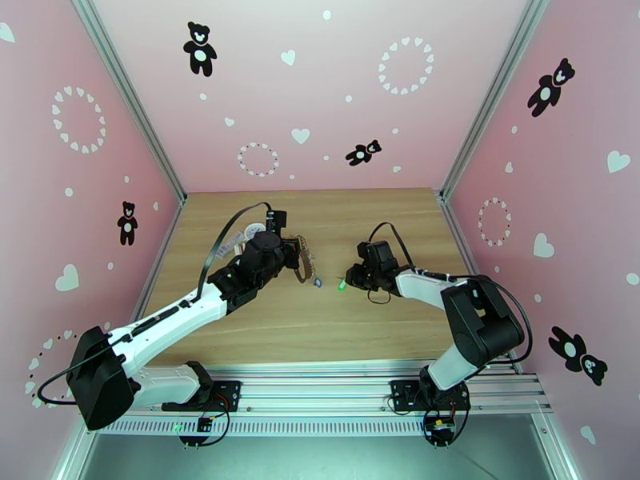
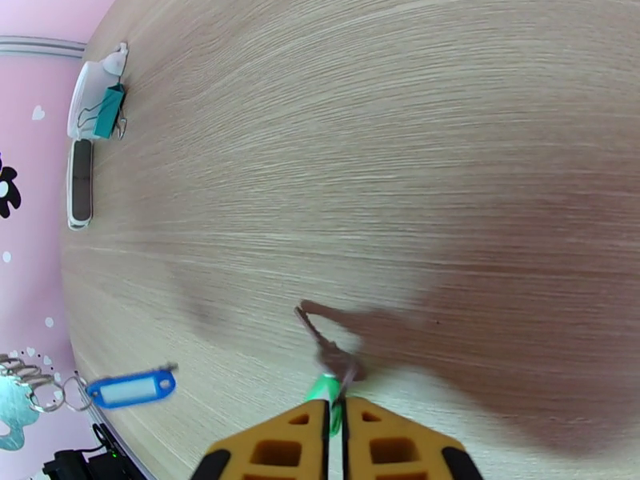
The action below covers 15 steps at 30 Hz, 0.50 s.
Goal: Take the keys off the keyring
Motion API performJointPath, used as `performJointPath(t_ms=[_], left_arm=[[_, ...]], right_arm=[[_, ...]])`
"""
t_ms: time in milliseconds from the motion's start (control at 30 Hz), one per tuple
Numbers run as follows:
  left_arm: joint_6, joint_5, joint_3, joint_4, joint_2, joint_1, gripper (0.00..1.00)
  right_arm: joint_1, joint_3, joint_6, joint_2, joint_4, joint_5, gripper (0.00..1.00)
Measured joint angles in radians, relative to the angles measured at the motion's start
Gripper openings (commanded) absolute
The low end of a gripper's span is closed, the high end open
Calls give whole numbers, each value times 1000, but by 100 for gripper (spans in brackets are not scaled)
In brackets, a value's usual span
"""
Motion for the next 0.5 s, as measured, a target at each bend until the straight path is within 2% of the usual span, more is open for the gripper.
performJointPath(t_ms=[100, 267, 500], left_arm=[[0, 0, 0, 0, 0, 0, 0], [0, 0, 0, 0, 0, 0, 0], [21, 1, 0, -11, -25, 0, 0]], right_arm=[[0, 9, -13, 0, -16, 1, 23], [0, 21, -38, -9, -45, -1, 38], [0, 39, -89, -145, -130, 28, 52]])
